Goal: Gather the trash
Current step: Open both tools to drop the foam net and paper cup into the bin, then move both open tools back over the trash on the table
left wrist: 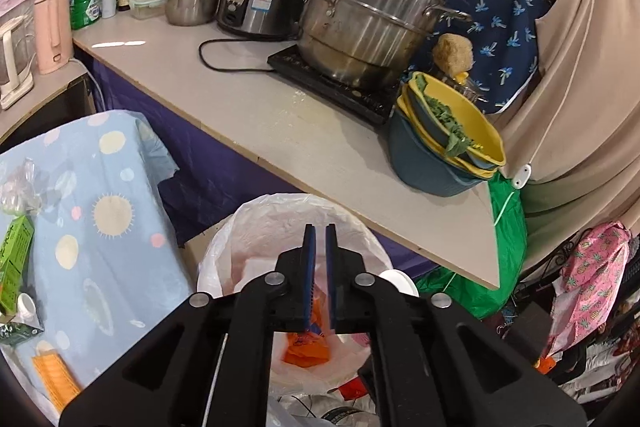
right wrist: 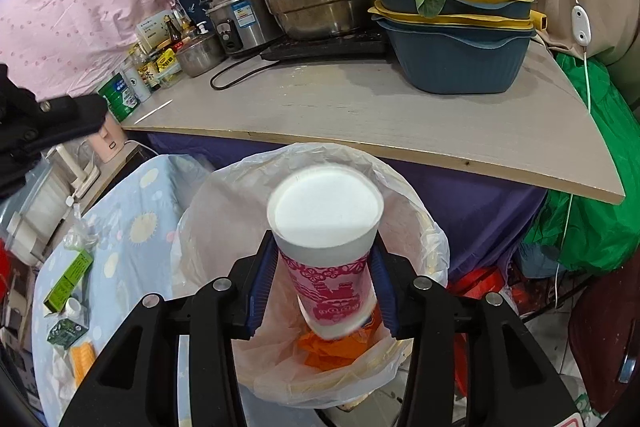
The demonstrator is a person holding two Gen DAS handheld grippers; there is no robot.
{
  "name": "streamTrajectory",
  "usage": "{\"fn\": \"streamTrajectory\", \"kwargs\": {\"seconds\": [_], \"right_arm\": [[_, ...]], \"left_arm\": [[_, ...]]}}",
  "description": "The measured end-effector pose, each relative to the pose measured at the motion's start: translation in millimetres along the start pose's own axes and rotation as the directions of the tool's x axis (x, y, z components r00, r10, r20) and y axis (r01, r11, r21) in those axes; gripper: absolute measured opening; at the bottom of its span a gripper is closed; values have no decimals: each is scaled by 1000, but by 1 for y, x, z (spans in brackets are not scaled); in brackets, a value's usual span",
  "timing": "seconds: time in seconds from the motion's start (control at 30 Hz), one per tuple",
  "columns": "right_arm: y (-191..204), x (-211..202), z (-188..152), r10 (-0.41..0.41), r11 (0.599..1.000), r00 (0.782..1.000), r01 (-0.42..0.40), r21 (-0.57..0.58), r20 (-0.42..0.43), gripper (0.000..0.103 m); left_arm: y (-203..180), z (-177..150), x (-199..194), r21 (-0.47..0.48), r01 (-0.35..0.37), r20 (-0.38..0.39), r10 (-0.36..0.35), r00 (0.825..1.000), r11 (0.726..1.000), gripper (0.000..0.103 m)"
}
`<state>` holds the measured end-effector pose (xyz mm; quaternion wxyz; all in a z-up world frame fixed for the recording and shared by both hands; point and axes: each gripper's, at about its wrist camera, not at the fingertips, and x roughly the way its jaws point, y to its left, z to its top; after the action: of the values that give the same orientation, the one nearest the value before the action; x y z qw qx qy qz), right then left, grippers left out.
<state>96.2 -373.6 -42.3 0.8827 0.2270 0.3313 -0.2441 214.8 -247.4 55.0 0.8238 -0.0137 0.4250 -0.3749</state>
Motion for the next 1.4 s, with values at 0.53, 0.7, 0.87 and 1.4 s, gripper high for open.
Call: {"fn": "streamTrajectory", "kwargs": {"seconds": [0.53, 0.7, 0.87, 1.4], "right_arm": [[15, -27, -9, -9, 1000, 1000, 9, -18, 19, 49], [23, -37, -14, 0, 999, 1000, 1, -33, 24, 49], [32, -46, -16, 8, 999, 999, -6, -44, 34, 49], [71, -68, -34, 73, 990, 997, -69, -119, 29, 49]], "left_arm": [[33, -33, -15, -18, -78, 4, 78, 997, 997, 35], [45, -43, -25, -47, -87, 2, 88, 996, 995, 35], [57, -52, -37, -69, -99, 7, 100, 995, 993, 35], [101, -82, -85, -142, -171, 28, 176, 984, 975, 40]]}}
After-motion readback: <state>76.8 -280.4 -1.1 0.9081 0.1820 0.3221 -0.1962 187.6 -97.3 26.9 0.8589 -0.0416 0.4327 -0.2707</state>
